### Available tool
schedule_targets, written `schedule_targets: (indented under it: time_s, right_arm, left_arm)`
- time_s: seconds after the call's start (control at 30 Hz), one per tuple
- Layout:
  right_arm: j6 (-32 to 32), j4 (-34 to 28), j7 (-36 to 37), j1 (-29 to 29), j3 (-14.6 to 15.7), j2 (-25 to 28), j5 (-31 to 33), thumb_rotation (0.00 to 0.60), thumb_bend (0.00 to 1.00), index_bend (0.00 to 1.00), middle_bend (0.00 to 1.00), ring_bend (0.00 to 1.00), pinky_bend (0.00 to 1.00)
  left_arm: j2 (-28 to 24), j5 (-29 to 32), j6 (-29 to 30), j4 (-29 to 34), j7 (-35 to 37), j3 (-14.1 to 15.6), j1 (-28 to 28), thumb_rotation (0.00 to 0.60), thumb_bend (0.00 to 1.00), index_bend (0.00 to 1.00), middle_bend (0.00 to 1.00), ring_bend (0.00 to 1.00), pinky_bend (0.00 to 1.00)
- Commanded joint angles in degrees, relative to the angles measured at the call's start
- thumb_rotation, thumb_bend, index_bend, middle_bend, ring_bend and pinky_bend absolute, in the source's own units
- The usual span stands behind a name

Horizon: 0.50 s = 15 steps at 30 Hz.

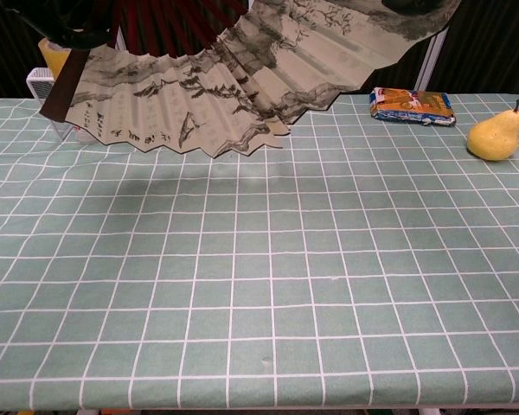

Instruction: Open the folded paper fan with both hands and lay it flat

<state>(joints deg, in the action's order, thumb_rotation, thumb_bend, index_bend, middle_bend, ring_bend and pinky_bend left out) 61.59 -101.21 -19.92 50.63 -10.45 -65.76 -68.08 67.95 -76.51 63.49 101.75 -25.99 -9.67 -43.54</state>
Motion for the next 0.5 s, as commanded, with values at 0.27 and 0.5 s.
schedule_targets:
  time_s: [0.27, 0.5]
  right_arm:
    - [8.1, 5.7, -5.6, -4.0, 2.2, -4.3, -9.9, 0.6, 0.33, 0.69, 0.39, 0.14, 0.0]
    - [15.3, 9.8, -12.3, -7.4, 3.3, -8.1, -15.7, 0.6, 0.33, 0.69, 0.38, 0.14, 0.0]
  left_arm:
    - [7.0, -3.7, 5.5, -2.2, -15.4, 3.0, 1.5, 0.6, 0.41, 0.6, 0.71, 0.65, 0.69]
    - [11.6, -4.2, 7.9, -3.9, -24.4, 3.6, 2.5, 0.6, 0.41, 0.61, 0.71, 0.65, 0.7]
